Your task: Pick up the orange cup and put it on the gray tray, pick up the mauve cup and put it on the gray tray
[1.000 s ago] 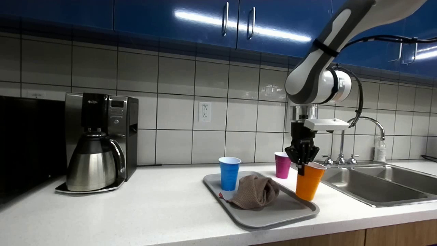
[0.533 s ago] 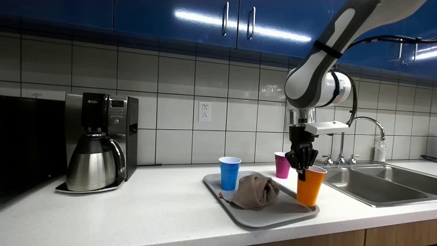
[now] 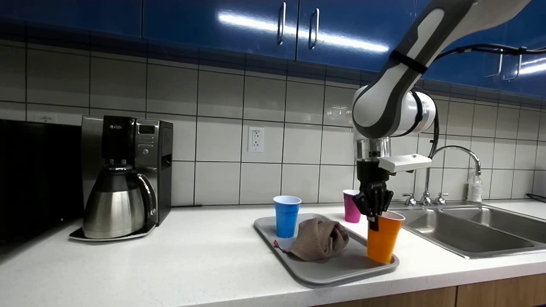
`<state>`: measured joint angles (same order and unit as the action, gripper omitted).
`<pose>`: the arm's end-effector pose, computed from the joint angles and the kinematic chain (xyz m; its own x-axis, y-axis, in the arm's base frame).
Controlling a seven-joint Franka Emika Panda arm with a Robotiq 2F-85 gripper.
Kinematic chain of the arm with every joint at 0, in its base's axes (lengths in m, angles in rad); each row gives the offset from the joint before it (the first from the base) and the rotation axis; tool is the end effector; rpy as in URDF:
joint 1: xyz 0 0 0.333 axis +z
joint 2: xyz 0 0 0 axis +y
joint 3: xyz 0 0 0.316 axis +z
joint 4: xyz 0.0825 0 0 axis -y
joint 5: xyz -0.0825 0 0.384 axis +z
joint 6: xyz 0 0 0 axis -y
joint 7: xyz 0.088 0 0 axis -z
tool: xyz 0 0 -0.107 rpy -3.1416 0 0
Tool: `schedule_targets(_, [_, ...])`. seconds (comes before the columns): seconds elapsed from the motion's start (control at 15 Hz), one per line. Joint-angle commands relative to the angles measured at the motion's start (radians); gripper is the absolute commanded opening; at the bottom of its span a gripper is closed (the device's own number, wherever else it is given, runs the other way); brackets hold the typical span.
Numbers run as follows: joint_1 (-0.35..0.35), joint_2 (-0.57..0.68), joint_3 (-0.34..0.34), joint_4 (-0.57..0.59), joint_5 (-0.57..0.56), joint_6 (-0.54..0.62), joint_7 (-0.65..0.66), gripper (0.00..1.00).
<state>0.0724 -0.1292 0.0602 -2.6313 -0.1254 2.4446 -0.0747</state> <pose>0.4146 0.0546 0.2861 0.9524 0.2972 -0.0680 0.3020 -0.9501 0.0775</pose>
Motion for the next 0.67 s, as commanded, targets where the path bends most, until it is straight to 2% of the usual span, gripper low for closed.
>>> schedule_targets(0.0, [-0.001,-0.019,0.014,-0.022,-0.03,0.027,0.03,0.01])
schedule_targets(0.6, [-0.007,0.013,0.017,-0.011,-0.071,0.071,0.063,0.01])
